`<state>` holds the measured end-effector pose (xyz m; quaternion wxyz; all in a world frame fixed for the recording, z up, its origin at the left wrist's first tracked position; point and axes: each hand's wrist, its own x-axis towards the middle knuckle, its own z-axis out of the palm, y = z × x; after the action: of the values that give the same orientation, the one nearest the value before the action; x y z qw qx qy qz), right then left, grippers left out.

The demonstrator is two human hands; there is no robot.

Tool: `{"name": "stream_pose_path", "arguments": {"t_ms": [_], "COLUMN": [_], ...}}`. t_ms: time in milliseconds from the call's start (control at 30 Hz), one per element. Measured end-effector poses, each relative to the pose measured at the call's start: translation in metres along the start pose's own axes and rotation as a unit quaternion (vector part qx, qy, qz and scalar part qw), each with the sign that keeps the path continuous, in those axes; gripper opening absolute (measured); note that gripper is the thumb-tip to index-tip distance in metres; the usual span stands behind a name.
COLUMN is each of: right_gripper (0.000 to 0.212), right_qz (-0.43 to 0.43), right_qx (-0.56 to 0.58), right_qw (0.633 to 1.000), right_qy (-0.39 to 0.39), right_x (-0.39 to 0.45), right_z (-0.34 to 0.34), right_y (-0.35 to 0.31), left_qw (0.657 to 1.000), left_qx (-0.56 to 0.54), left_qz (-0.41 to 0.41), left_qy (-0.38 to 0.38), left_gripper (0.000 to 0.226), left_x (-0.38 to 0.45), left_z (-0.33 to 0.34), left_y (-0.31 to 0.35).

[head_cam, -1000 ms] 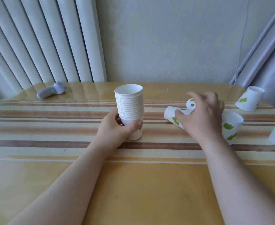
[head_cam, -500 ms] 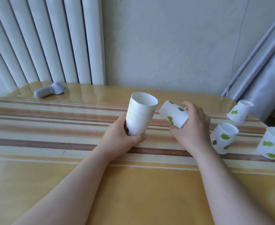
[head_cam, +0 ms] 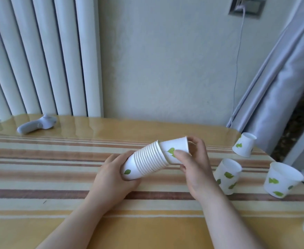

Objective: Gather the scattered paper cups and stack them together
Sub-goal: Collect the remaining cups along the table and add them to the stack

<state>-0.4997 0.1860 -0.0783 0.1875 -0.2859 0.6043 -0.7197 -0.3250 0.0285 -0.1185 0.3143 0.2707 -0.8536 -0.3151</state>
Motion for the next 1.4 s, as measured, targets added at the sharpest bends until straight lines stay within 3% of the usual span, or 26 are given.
{"name": "stream_pose_path", "arguments": {"t_ms": [200, 333, 400, 433, 533, 633, 733, 900, 1000, 1033, 1100, 1167, 1200, 1267, 1400], "right_gripper": [0.056, 0.064, 0.061, 0.059, 0.057, 0.070, 0.070, 0.035, 0.048, 0.052, 0.052, 0.042, 0.040, 0.038, 0.020], "right_qz": [-0.047, -0.049, -0.061, -0.083, -0.151, -0.034, 0.024, -0.060, -0.064, -0.050, -0.008, 0.036, 0.040, 0.024, -0.038], "right_qx": [-0.023, -0.046, -0.031, -0.051, -0.246, -0.457, -0.504, -0.433, -0.346, -0.283, -0.052, 0.200, 0.270, 0.307, 0.250], "right_qw": [0.999, 0.993, 0.995, 0.995, 0.944, 0.881, 0.861, 0.890, 0.924, 0.945, 0.985, 0.971, 0.957, 0.951, 0.966], "right_qy": [-0.013, -0.094, -0.072, -0.020, 0.158, 0.115, 0.062, 0.132, 0.152, 0.156, 0.163, 0.128, 0.100, 0.038, -0.054], "right_x": [-0.002, -0.004, -0.001, 0.002, 0.014, 0.028, 0.034, 0.033, 0.028, 0.026, 0.023, 0.019, 0.017, 0.012, 0.001], "right_z": [0.001, 0.001, -0.002, -0.005, -0.015, -0.017, -0.017, -0.019, -0.014, -0.011, -0.004, -0.001, -0.002, -0.004, -0.003], "right_y": [0.001, 0.002, 0.004, 0.006, 0.020, 0.043, 0.056, 0.058, 0.047, 0.040, 0.022, 0.004, -0.002, -0.012, -0.021], "left_qw": [1.000, 1.000, 1.000, 0.999, 0.995, 0.989, 0.991, 0.993, 0.992, 0.993, 0.994, 0.995, 0.995, 0.996, 0.998], "left_qx": [0.003, -0.013, -0.025, -0.037, -0.084, -0.125, -0.116, -0.097, -0.104, -0.102, -0.093, -0.081, -0.077, -0.073, -0.058], "left_qz": [-0.004, -0.010, -0.013, -0.019, -0.051, -0.074, -0.072, -0.058, -0.060, -0.058, -0.052, -0.046, -0.043, -0.038, -0.021], "left_qy": [-0.005, 0.003, 0.010, 0.010, 0.006, 0.003, -0.004, -0.023, -0.026, -0.029, -0.037, -0.039, -0.039, -0.039, -0.033], "left_gripper": [0.071, 0.074, 0.071, 0.068, 0.061, 0.060, 0.059, 0.059, 0.060, 0.059, 0.058, 0.061, 0.063, 0.065, 0.065], "left_x": [-0.001, 0.000, 0.000, 0.000, 0.001, 0.001, 0.001, 0.000, -0.001, -0.001, 0.000, 0.000, 0.000, -0.001, -0.001], "left_z": [0.000, 0.002, 0.001, 0.000, -0.001, -0.001, -0.001, 0.000, 0.000, 0.000, 0.000, 0.000, 0.001, 0.001, 0.001], "left_y": [0.001, -0.002, -0.003, -0.003, -0.003, -0.005, -0.004, -0.001, -0.002, -0.002, -0.002, -0.001, -0.001, -0.001, 0.001]}}
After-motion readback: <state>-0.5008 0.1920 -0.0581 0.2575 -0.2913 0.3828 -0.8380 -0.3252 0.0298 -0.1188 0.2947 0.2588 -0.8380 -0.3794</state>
